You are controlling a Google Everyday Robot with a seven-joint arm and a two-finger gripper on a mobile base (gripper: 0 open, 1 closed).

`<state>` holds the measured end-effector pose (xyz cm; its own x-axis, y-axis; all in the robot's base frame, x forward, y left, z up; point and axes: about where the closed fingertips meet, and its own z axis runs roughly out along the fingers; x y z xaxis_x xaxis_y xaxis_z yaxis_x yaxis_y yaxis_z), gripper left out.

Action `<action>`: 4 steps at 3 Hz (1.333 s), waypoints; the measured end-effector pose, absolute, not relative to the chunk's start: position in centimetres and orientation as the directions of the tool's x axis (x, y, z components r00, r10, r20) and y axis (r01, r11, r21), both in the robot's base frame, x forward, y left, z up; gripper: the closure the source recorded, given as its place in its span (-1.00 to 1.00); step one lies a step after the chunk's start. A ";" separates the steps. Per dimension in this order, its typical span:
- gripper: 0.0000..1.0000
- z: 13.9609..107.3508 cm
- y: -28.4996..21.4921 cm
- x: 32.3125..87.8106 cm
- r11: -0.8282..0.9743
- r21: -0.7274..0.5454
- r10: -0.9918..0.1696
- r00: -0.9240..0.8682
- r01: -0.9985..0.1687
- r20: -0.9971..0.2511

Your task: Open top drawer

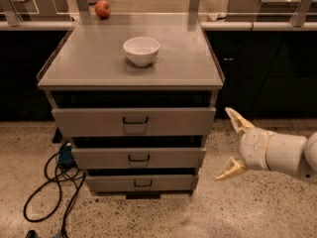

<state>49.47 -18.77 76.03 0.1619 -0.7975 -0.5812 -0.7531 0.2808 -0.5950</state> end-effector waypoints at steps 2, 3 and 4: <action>-1.00 76.5 -16.5 57.8 0.199 -0.556 -0.817 0.177 -0.807 -0.549; -1.00 74.6 -13.1 59.6 0.138 -0.501 -0.825 0.181 -0.855 -0.536; -1.00 71.8 -8.8 58.2 0.079 -0.440 -0.815 0.196 -0.895 -0.545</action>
Offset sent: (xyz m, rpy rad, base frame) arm 0.1381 0.0496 0.0050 -0.0986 0.1274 0.1212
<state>58.18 -8.78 71.85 0.1962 -0.8151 -0.5451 -0.8945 0.0790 -0.4400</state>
